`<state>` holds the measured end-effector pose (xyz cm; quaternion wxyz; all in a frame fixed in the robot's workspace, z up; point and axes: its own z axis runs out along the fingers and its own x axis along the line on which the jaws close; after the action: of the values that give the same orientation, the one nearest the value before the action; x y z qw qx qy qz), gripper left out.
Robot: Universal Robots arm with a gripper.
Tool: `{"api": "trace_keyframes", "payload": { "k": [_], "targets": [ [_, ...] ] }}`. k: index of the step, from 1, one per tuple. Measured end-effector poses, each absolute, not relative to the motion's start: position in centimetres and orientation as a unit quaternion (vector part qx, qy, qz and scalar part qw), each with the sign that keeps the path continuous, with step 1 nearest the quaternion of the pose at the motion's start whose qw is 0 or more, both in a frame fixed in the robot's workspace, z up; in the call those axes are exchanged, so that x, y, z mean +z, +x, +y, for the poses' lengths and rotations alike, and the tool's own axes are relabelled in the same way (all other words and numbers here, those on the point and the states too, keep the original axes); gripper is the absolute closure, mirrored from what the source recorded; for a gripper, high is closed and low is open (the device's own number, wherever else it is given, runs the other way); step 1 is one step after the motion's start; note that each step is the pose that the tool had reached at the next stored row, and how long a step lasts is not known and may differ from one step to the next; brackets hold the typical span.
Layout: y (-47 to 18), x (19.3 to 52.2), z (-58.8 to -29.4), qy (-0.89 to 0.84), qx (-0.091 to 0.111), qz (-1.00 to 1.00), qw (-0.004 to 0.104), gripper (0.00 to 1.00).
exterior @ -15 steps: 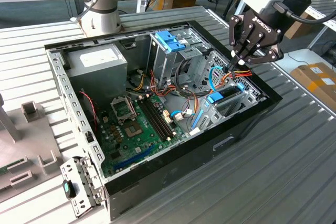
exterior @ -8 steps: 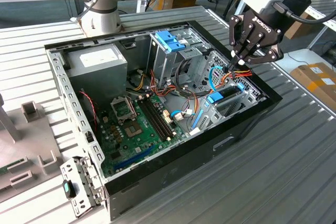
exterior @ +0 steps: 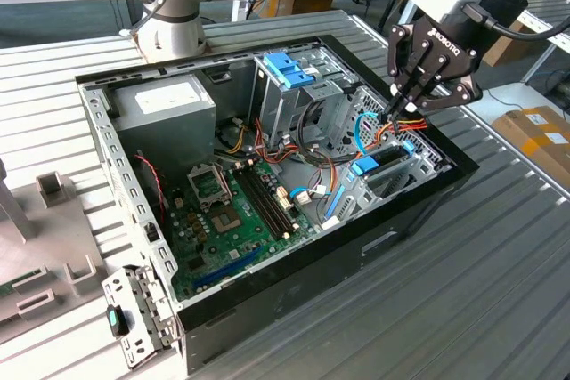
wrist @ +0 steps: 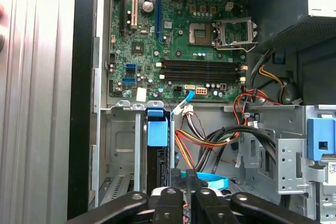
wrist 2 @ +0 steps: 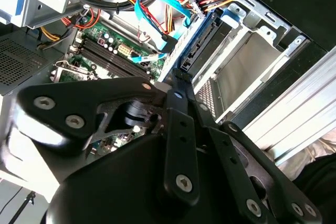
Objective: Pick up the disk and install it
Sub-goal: 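Insert the first disk wire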
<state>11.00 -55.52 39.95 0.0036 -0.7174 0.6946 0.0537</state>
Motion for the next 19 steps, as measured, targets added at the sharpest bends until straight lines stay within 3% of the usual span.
{"api": "trace_keyframes", "payload": {
  "k": [1, 2, 3, 4, 19],
  "targets": [
    [11.0, 40.0, -55.5, -0.717, 0.054, 0.695, 0.004, 0.83],
    [11.0, 40.0, -55.5, -0.717, 0.054, 0.695, 0.004, 0.71],
    [11.0, 40.0, -55.5, -0.717, 0.054, 0.695, 0.004, 0.71],
    [11.0, 40.0, -55.5, -0.717, 0.054, 0.695, 0.004, 0.64],
    [13.2, 39.1, -55.1, -0.761, 0.054, 0.647, 0.000, 0.64]
  ]
}}
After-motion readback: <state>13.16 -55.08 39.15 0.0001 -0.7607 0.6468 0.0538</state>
